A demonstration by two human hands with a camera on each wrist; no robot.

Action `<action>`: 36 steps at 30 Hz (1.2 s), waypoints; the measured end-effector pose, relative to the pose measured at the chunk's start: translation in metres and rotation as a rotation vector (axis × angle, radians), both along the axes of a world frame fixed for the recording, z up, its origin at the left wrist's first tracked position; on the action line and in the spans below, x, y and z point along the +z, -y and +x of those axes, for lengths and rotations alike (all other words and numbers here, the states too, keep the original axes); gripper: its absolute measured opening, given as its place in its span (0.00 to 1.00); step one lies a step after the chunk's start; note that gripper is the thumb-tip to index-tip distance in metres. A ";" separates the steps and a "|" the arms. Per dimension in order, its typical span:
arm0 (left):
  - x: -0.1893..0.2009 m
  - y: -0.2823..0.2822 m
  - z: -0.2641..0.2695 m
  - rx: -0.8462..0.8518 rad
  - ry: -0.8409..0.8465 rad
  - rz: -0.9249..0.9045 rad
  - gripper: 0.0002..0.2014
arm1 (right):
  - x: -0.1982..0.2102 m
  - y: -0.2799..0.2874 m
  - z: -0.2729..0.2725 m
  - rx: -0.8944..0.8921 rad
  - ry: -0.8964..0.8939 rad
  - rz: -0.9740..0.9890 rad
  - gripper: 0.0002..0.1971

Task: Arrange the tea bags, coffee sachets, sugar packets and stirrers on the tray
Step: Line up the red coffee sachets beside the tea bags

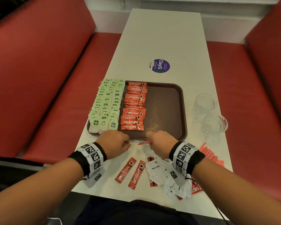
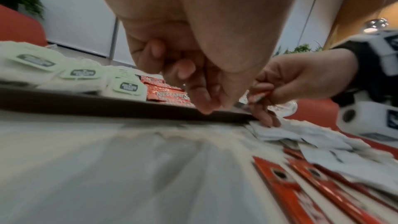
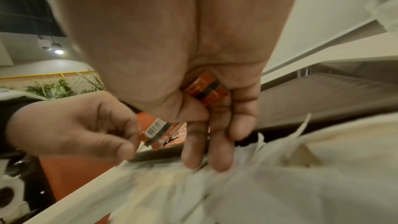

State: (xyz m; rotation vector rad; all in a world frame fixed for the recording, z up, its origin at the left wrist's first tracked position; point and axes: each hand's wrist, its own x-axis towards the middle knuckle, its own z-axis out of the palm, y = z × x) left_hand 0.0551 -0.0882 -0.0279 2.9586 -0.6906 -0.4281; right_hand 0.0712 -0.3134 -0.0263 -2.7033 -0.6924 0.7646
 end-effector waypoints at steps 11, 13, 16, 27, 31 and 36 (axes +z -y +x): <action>-0.011 0.024 -0.013 -0.206 -0.257 0.163 0.13 | 0.007 0.005 -0.014 -0.113 -0.001 0.167 0.07; -0.006 0.026 -0.008 -0.199 -0.201 0.123 0.13 | 0.006 0.006 -0.017 -0.076 0.031 0.181 0.10; 0.005 0.028 0.001 -0.179 -0.088 0.016 0.14 | 0.005 0.006 -0.017 -0.038 0.048 0.196 0.11; 0.029 0.018 0.030 -0.066 -0.055 -0.162 0.10 | 0.017 0.012 0.005 -0.041 0.129 0.315 0.21; 0.029 0.007 0.040 0.000 -0.071 -0.195 0.07 | 0.019 0.016 0.012 -0.086 0.130 0.373 0.21; 0.028 0.007 0.046 -0.006 -0.071 -0.243 0.07 | 0.014 0.019 0.019 -0.106 0.096 0.379 0.16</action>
